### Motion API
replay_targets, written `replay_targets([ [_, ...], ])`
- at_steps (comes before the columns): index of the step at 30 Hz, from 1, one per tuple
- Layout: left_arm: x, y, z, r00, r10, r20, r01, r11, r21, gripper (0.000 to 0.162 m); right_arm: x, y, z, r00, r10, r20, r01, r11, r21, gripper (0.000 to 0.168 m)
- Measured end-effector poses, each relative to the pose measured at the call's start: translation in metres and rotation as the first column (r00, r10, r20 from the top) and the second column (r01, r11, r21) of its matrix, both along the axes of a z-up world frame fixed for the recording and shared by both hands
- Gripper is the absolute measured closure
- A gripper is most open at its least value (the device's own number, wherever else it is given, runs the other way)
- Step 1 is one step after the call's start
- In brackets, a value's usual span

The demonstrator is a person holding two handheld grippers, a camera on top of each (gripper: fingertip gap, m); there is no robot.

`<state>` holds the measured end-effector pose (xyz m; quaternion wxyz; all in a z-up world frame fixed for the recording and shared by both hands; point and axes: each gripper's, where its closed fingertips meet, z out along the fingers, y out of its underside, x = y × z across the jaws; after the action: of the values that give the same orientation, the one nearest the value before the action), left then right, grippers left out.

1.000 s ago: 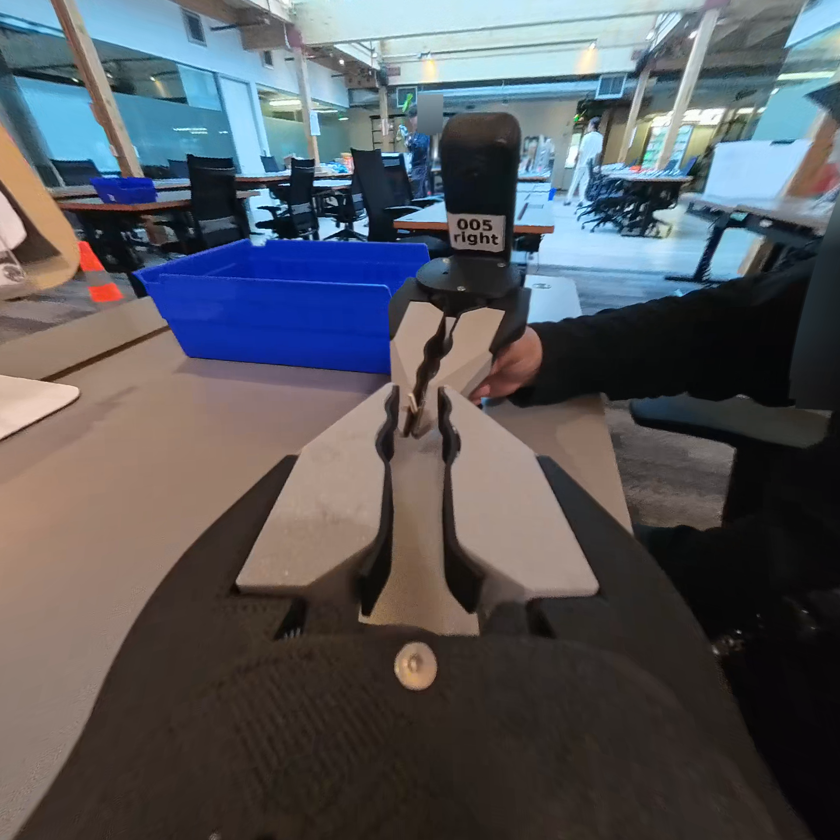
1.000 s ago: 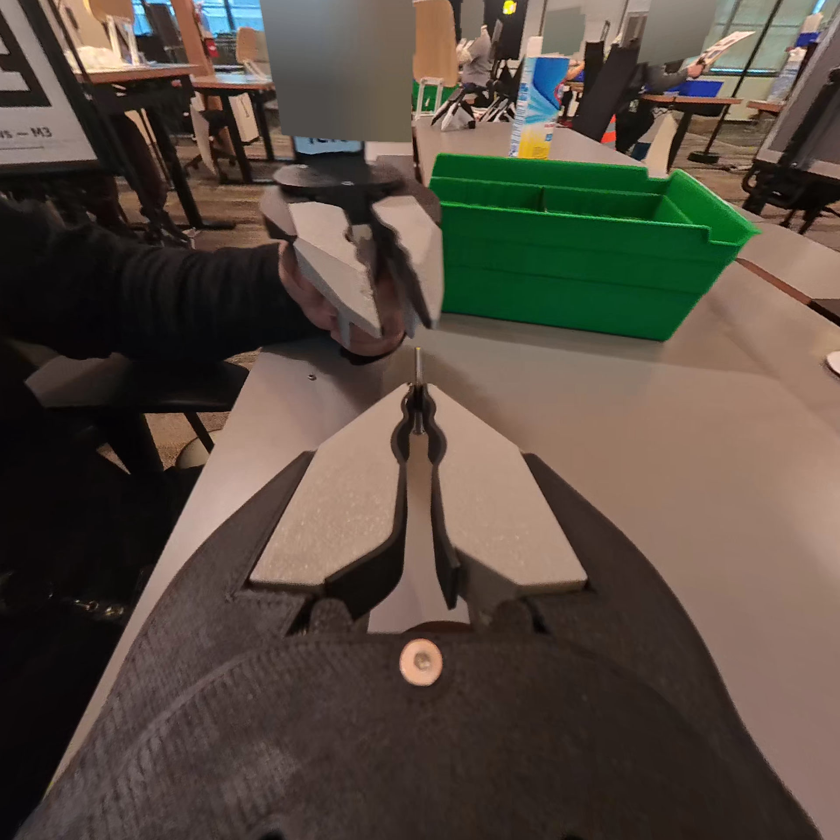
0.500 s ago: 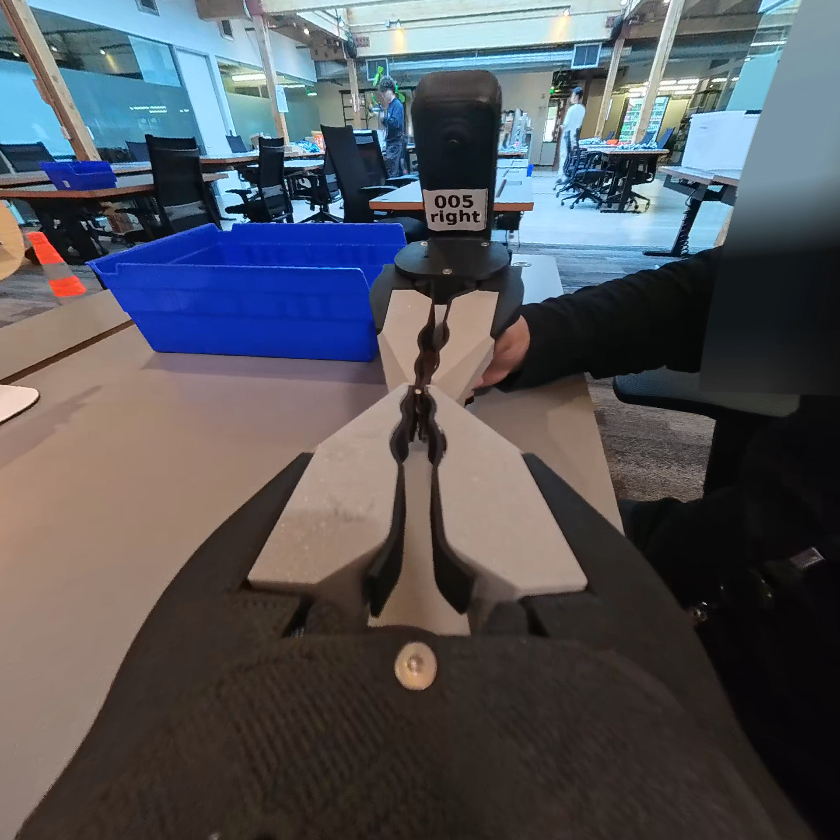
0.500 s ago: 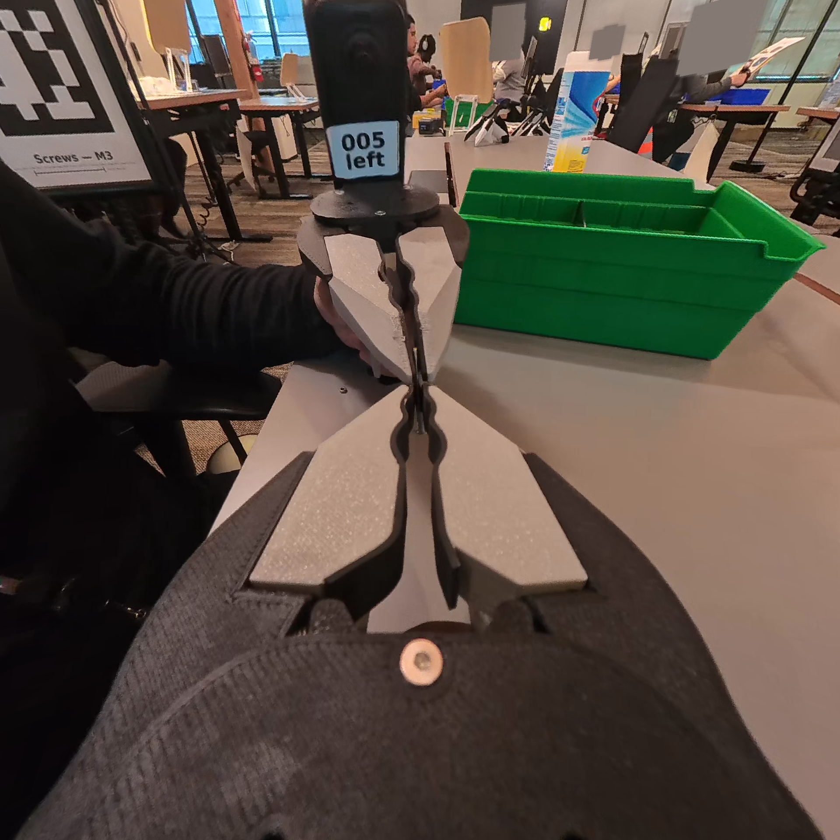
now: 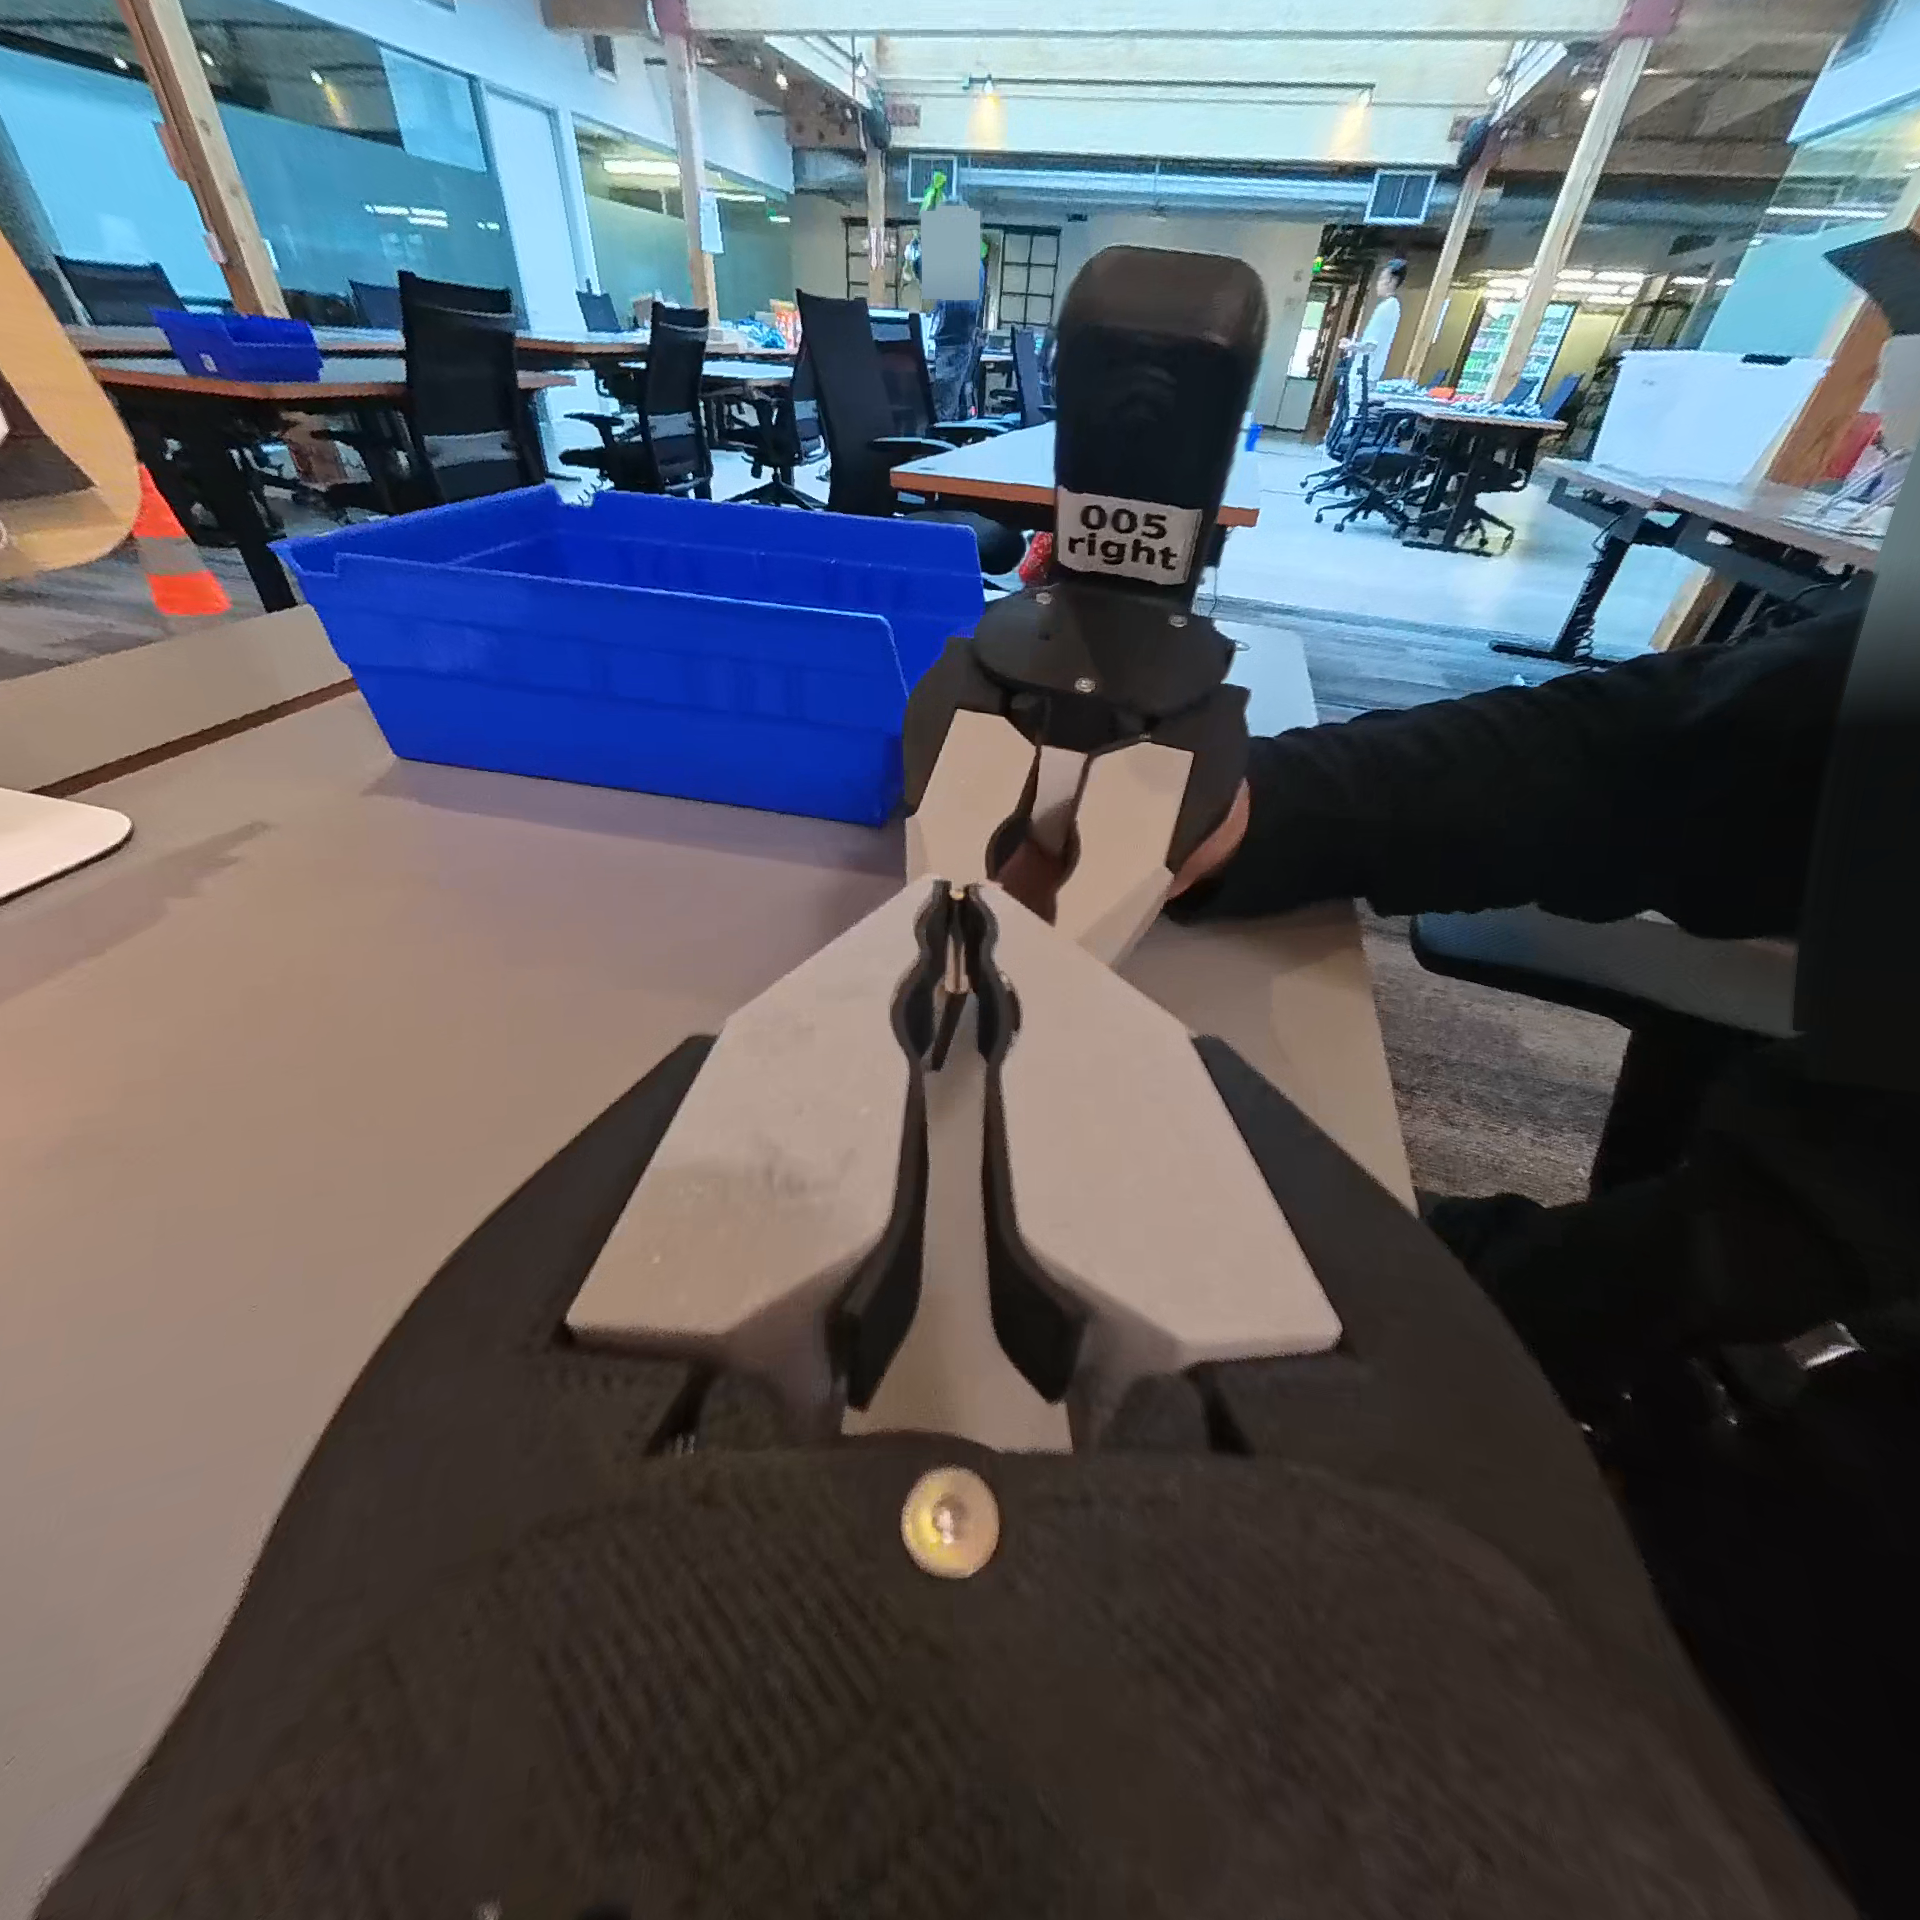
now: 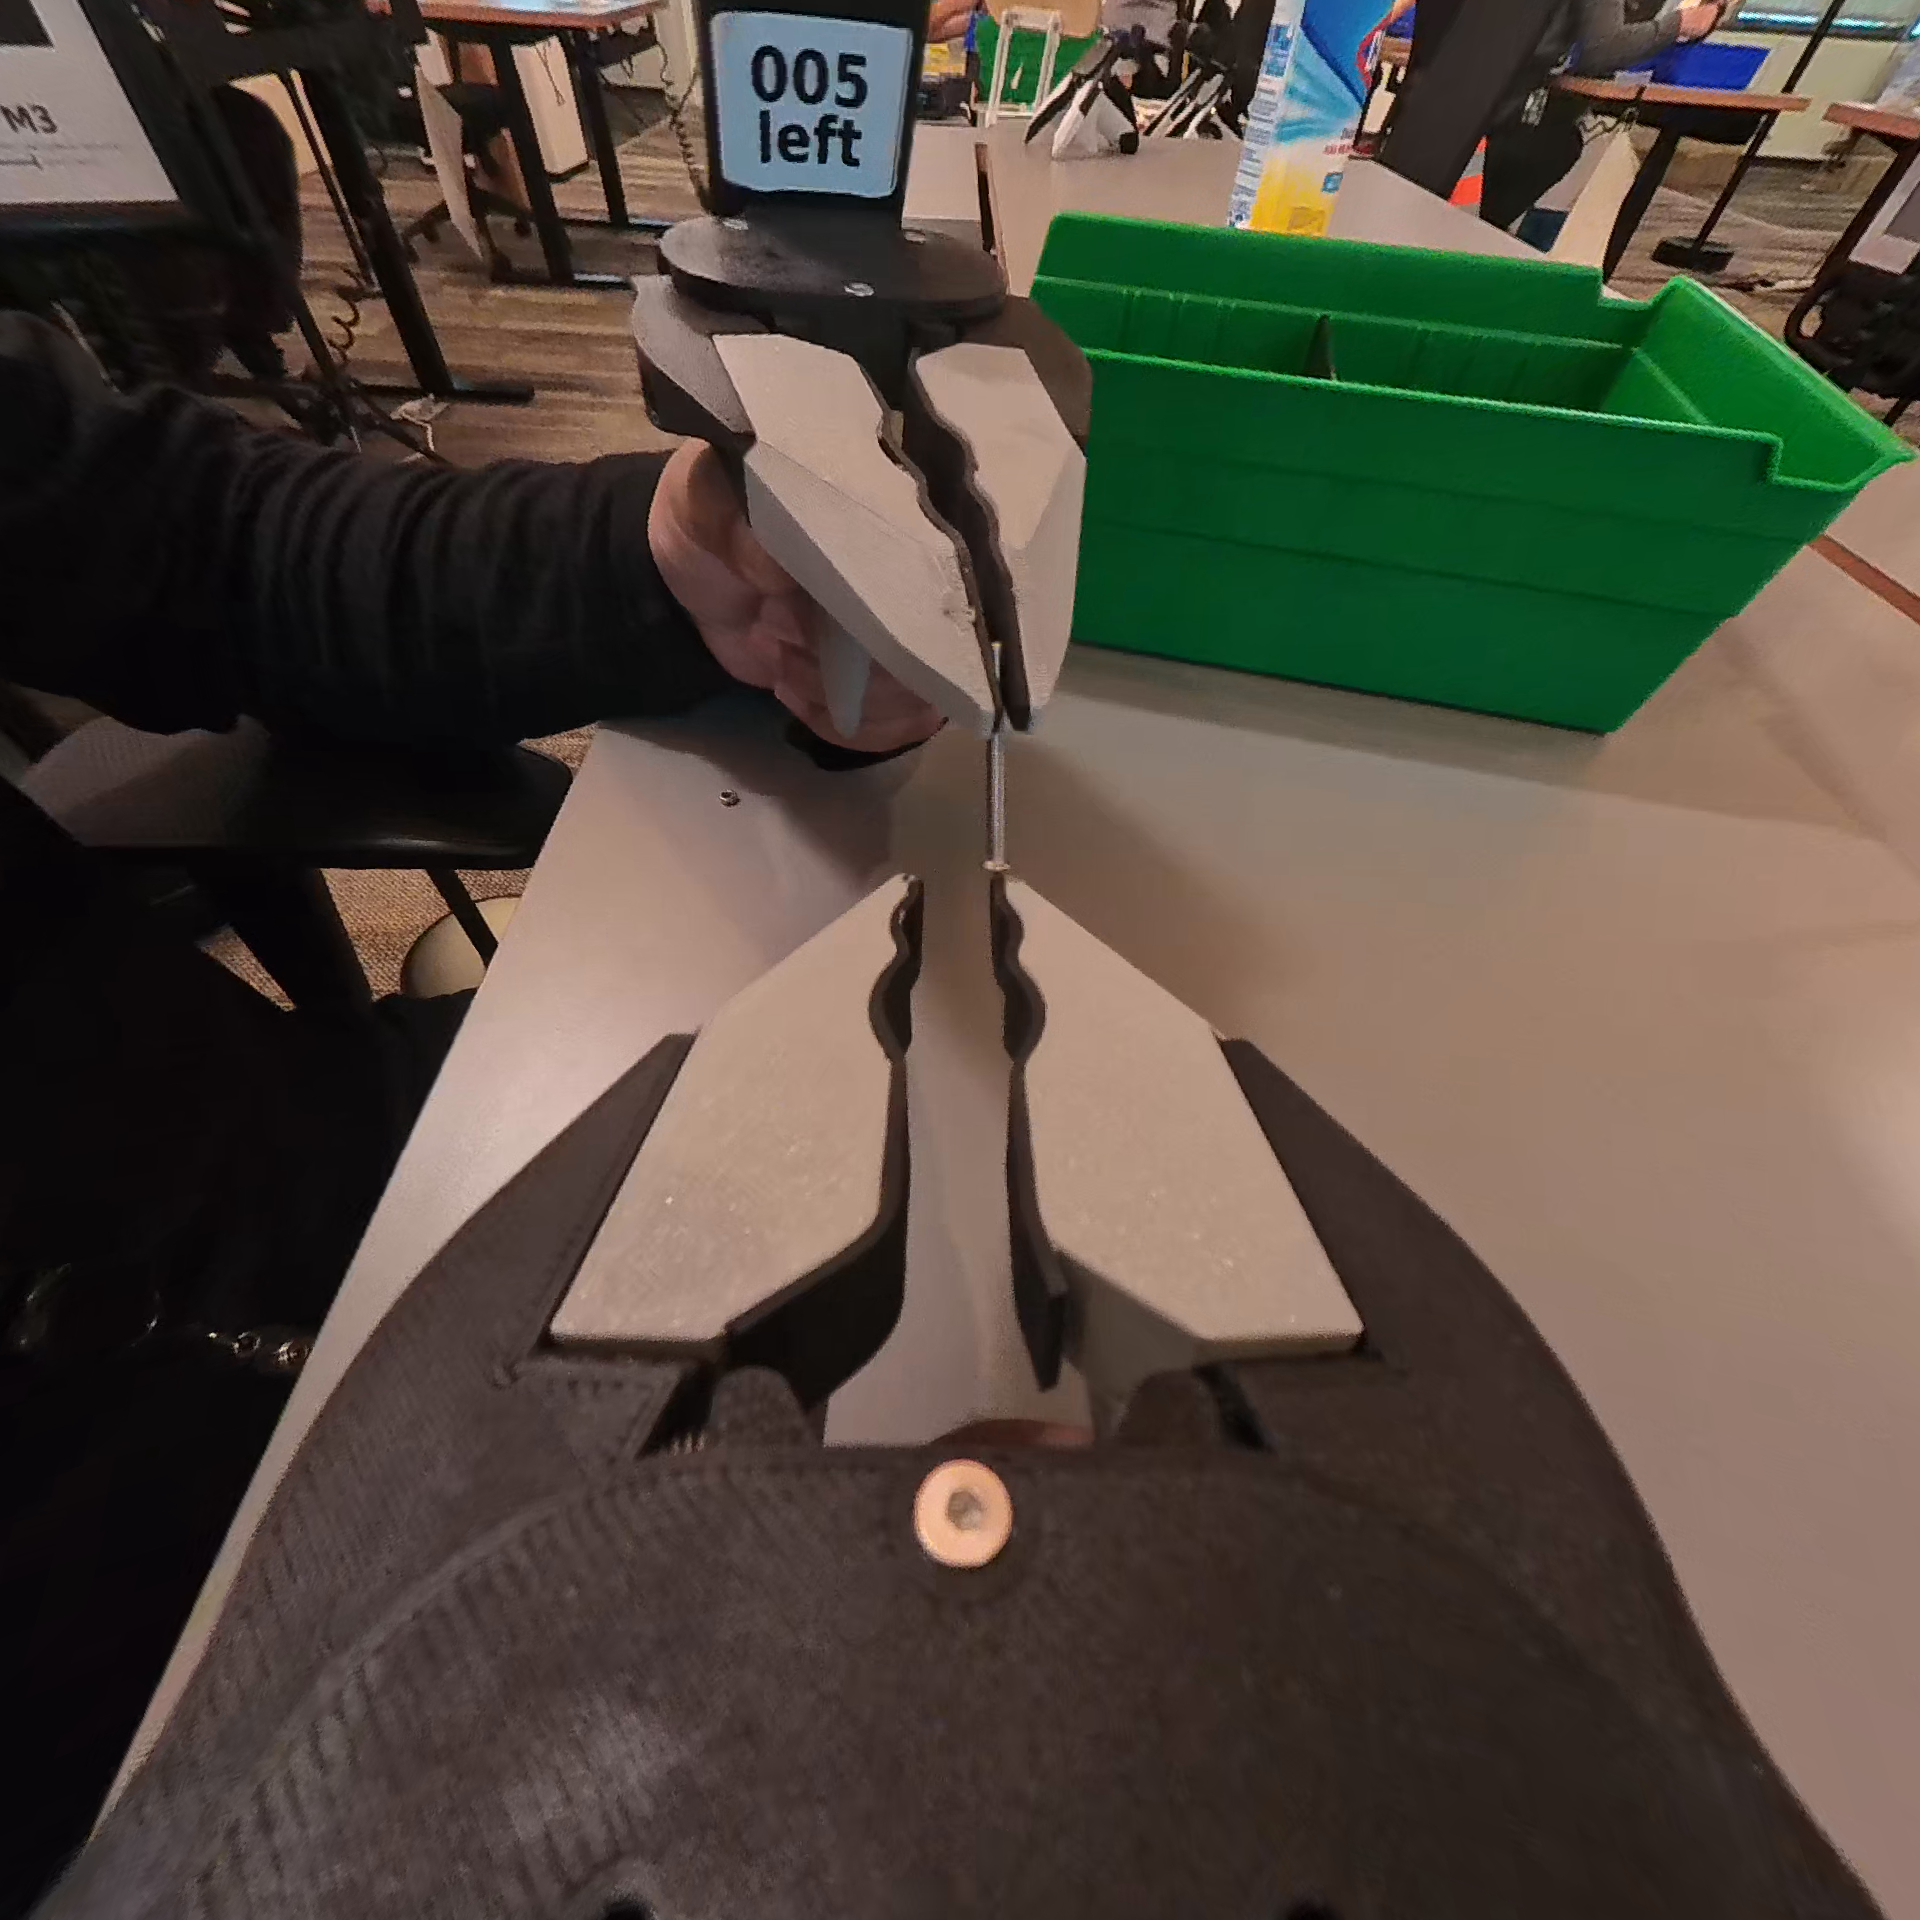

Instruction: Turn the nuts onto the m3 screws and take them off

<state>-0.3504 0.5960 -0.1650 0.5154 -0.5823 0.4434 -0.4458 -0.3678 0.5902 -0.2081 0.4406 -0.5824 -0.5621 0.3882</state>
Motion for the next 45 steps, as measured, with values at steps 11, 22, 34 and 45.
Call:
replay_targets([
  [11, 0.003, -0.002, -0.001, 1.0, -0.019, 0.011, 0.02, 0.999, -0.038, 0.162, -0.004, 0.002, 0.006, 1.0, -0.017, -0.027, 0.017, 1.0, -0.009, 0.167],
  [22, 0.006, -0.004, -0.008, 0.999, 0.01, -0.032, -0.009, 1.0, 0.019, 0.162, -0.008, 0.0, 0.012, 0.998, -0.015, -0.059, 0.013, 0.999, -0.038, 0.167],
  [34, 0.002, 0.001, -0.015, 0.996, 0.038, -0.076, -0.038, 0.999, -0.002, 0.162, 0.011, 0.009, 0.03, 0.992, -0.032, -0.123, 0.026, 0.998, -0.05, 0.159],
  [45, 0.007, -0.001, -0.022, 0.995, 0.021, -0.102, -0.023, 0.999, -0.025, 0.162, 0.001, 0.005, 0.035, 0.985, -0.012, -0.174, -0.012, 0.991, -0.136, 0.168],
])
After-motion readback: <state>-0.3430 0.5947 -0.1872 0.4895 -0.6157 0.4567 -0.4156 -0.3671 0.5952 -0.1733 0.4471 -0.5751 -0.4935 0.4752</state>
